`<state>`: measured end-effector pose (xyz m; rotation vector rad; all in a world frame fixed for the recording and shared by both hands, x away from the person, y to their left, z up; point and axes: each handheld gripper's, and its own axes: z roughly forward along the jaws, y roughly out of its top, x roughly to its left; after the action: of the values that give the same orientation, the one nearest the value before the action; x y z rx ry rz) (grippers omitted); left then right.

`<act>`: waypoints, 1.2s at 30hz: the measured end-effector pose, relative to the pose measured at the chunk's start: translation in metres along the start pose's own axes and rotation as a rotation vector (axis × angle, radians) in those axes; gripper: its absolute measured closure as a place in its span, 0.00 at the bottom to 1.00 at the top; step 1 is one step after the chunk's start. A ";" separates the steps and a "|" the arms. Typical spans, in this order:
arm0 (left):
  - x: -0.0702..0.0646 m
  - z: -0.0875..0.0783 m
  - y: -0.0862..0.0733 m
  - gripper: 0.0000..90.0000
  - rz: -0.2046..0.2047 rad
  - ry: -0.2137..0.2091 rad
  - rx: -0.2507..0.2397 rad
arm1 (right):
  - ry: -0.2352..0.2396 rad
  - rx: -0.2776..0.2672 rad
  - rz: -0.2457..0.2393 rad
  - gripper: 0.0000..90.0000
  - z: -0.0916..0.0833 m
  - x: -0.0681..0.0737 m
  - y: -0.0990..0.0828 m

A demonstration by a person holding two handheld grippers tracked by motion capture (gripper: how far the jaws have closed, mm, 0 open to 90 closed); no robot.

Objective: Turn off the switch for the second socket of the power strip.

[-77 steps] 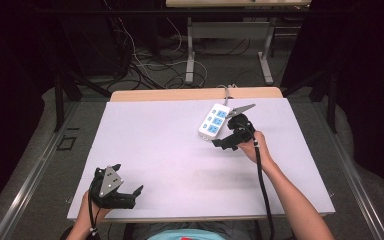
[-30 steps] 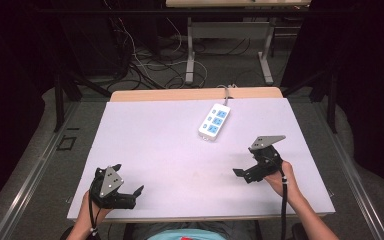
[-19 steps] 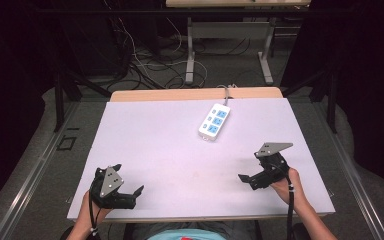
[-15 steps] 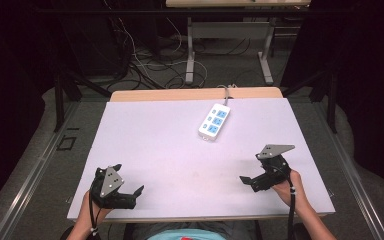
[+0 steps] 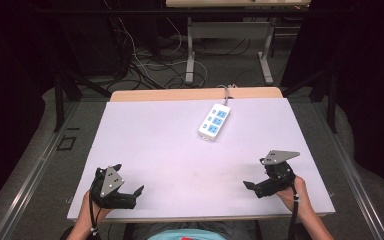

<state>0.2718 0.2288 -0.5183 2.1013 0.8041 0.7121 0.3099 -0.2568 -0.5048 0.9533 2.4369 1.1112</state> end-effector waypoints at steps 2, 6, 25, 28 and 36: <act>0.000 0.000 0.000 0.01 0.000 0.000 0.001 | 0.001 -0.003 -0.005 0.00 -0.001 0.001 -0.002; 0.000 0.000 0.000 0.01 -0.001 -0.001 0.003 | -0.001 -0.002 0.006 0.00 -0.003 0.003 -0.007; -0.001 0.002 0.000 0.01 0.003 -0.006 0.015 | -0.018 0.000 -0.010 0.00 -0.007 0.009 -0.019; 0.000 0.002 0.000 0.01 0.007 -0.002 0.015 | -0.015 0.000 -0.007 0.00 -0.006 0.009 -0.019; -0.001 0.003 0.000 0.01 0.004 -0.010 0.027 | -0.016 -0.003 -0.029 0.00 -0.006 0.009 -0.018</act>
<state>0.2735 0.2269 -0.5207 2.1297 0.8082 0.6959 0.2922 -0.2634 -0.5146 0.9198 2.4272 1.0933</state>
